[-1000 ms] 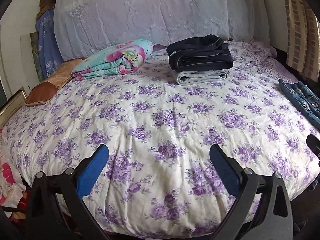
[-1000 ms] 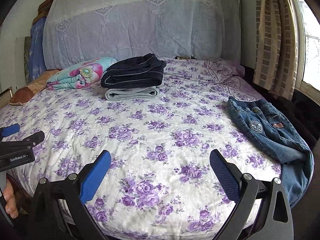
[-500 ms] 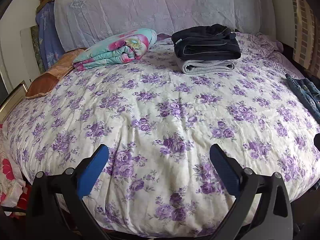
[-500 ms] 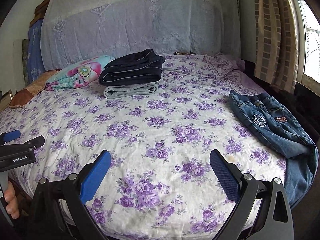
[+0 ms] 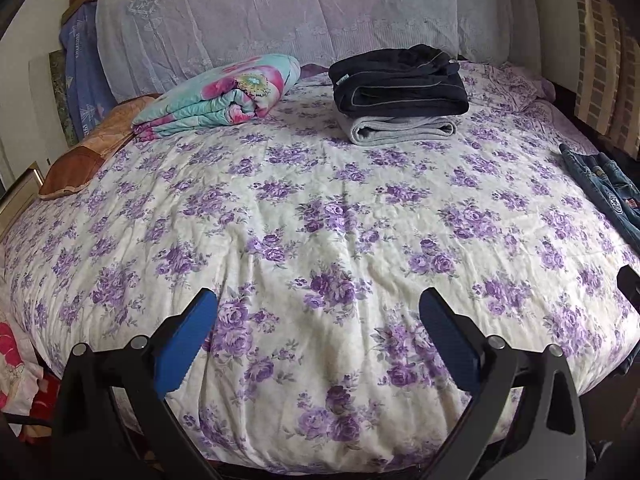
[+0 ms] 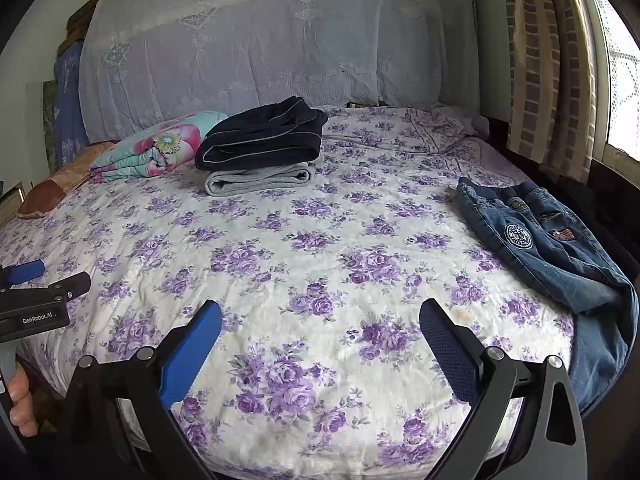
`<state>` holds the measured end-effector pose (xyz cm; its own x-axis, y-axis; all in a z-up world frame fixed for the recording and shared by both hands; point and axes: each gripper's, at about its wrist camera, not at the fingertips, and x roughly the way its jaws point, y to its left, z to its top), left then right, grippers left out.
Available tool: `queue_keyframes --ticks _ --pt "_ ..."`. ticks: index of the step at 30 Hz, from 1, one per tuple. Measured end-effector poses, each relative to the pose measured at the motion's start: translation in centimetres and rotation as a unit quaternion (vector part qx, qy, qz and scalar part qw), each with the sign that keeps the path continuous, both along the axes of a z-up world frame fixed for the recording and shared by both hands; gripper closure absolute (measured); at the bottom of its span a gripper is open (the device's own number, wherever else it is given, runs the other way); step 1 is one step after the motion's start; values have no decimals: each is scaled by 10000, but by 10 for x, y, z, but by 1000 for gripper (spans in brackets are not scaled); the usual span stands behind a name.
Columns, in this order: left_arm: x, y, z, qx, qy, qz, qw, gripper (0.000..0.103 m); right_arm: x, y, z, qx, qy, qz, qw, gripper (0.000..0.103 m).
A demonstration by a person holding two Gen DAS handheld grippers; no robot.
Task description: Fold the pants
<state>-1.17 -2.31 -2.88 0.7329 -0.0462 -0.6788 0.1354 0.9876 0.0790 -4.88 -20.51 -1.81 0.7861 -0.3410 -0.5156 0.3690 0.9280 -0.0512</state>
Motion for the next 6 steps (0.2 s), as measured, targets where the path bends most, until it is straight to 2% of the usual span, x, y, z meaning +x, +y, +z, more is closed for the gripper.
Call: queue_keyframes --ticks 3,6 --pt "4 2 -4 -143 224 -96 9996 5 0 -1 -1 17 18 -7 10000 3" --pt "4 5 -4 -126 195 13 9997 5 0 -2 -1 14 12 -21 10000 3"
